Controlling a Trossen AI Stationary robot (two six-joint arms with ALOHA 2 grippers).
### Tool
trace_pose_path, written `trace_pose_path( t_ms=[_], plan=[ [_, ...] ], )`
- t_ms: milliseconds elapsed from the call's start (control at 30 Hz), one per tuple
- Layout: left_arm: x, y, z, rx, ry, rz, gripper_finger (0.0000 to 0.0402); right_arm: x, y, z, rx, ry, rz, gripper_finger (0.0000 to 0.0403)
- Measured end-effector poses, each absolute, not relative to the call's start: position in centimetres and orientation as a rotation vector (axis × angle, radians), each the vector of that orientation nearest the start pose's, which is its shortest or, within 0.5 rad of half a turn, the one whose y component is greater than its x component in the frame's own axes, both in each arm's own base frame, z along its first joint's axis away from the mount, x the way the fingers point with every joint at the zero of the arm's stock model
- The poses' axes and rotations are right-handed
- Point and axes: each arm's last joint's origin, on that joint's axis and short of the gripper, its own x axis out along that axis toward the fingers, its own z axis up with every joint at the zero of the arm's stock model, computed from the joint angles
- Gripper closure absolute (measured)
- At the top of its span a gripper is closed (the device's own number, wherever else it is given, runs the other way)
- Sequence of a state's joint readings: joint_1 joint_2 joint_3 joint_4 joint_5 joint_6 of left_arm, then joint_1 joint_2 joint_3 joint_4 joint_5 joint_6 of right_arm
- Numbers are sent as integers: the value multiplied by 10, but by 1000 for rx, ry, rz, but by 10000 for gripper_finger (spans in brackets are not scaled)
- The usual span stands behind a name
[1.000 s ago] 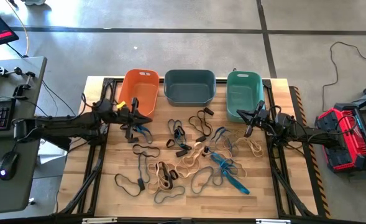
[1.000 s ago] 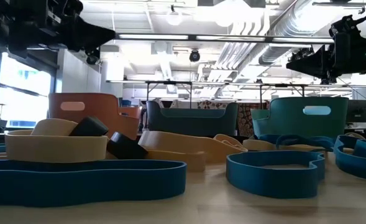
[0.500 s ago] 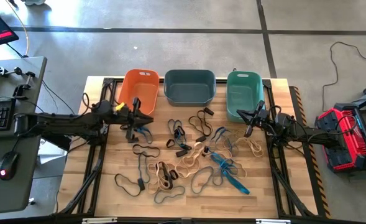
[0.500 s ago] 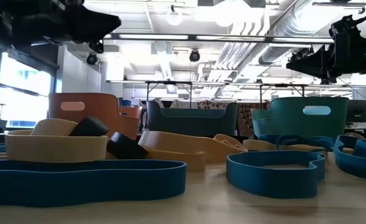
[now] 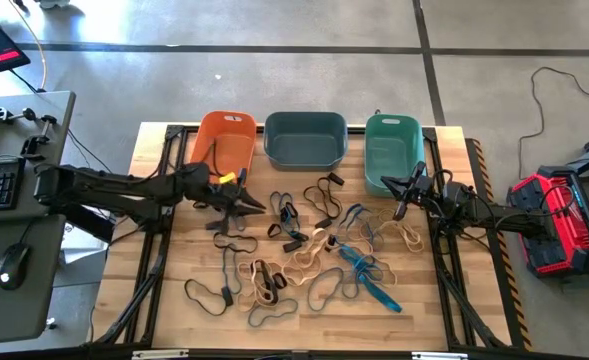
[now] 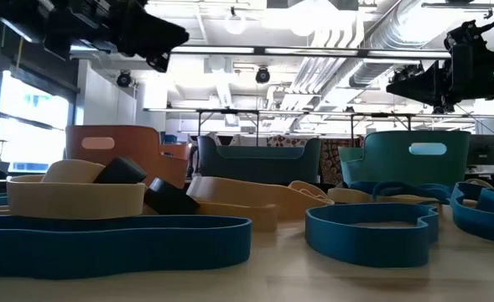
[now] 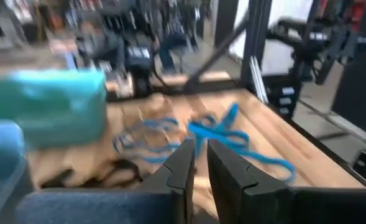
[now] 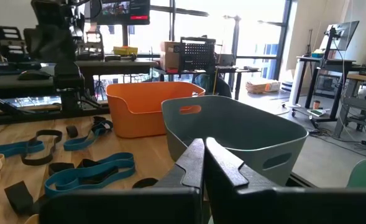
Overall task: Sort rubber bands into baskets
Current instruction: Put the black rubber band into the blue bin
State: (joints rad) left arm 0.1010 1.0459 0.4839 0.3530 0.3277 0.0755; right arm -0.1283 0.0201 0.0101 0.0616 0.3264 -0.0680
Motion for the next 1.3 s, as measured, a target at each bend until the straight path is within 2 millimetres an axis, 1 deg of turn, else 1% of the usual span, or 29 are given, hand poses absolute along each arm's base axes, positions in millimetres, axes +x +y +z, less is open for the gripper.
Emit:
trace_pose_path(
  t_ms=[133,233,367,467,600,733,867,1067,1167,1300],
  plan=[
    [226,2,236,30,386,-224,397,95,-22,171,-62,-36,-456,403],
    [227,-8,239,41,525,-214,399,95,-22,171,-61,-36,-456,403],
    [222,-20,239,17,726,-186,401,95,-22,171,-62,-36,-456,403],
    [219,-26,230,-20,869,-148,401,95,-22,171,-61,-36,-456,403],
    [221,-31,212,-52,1009,-134,398,95,-22,171,-61,-36,-456,403],
    [230,-37,193,-36,1087,-146,378,95,-22,171,-61,-36,-456,403],
    [237,-42,175,-25,1163,-151,344,95,-22,171,-61,-36,-456,403],
    [244,-46,158,8,1215,-172,298,95,-22,171,-61,-36,-456,403],
    [246,-47,151,10,1244,-173,288,95,-22,171,-62,-36,-456,403],
    [247,-47,142,38,1291,-187,287,95,-22,171,-62,-36,-456,403]
  ],
)
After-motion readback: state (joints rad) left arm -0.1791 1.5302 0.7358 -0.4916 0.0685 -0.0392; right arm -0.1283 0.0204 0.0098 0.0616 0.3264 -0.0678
